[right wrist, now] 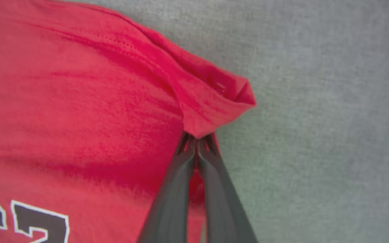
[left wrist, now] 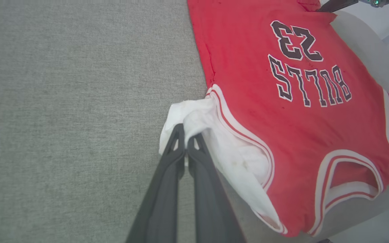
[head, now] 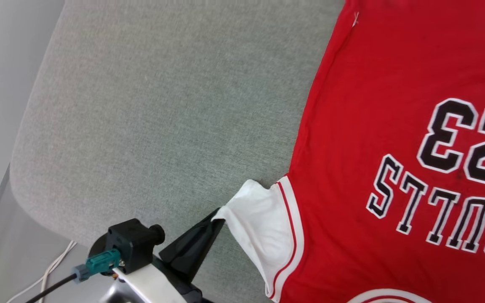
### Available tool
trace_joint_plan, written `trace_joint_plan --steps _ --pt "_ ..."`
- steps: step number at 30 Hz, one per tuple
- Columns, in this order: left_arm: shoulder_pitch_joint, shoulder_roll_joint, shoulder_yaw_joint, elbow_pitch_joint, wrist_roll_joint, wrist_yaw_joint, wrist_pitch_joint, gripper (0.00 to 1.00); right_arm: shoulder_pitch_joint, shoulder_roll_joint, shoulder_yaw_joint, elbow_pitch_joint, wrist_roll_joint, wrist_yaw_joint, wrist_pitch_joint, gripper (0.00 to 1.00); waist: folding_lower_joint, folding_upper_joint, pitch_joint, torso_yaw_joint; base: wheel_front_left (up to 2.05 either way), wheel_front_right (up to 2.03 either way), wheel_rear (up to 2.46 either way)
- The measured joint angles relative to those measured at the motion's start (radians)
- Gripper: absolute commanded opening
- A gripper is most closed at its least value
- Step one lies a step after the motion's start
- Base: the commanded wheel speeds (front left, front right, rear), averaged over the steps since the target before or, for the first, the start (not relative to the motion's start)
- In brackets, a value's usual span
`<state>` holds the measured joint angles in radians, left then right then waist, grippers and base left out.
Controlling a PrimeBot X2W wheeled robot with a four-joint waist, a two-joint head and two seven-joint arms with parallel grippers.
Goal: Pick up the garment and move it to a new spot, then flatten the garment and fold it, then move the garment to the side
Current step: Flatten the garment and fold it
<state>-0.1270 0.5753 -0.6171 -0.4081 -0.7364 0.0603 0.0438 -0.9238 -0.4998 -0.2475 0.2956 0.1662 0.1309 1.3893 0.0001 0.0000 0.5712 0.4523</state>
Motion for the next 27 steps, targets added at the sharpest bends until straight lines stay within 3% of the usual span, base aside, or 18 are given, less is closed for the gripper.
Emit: trace_joint_plan --steps 15,27 --pt "0.066 0.031 0.015 0.077 0.006 0.062 -0.005 0.0 0.358 0.054 0.013 -0.045 0.191 0.0 -0.047 0.0 -0.0001 0.0 -0.208 -0.16 0.0 0.0 0.0" --pt "0.124 0.007 0.043 0.151 -0.05 0.084 -0.052 0.0 0.721 0.079 0.002 -0.24 0.327 0.0 -0.154 0.0 -0.0003 0.0 -0.364 -0.3 0.0 0.0 0.0"
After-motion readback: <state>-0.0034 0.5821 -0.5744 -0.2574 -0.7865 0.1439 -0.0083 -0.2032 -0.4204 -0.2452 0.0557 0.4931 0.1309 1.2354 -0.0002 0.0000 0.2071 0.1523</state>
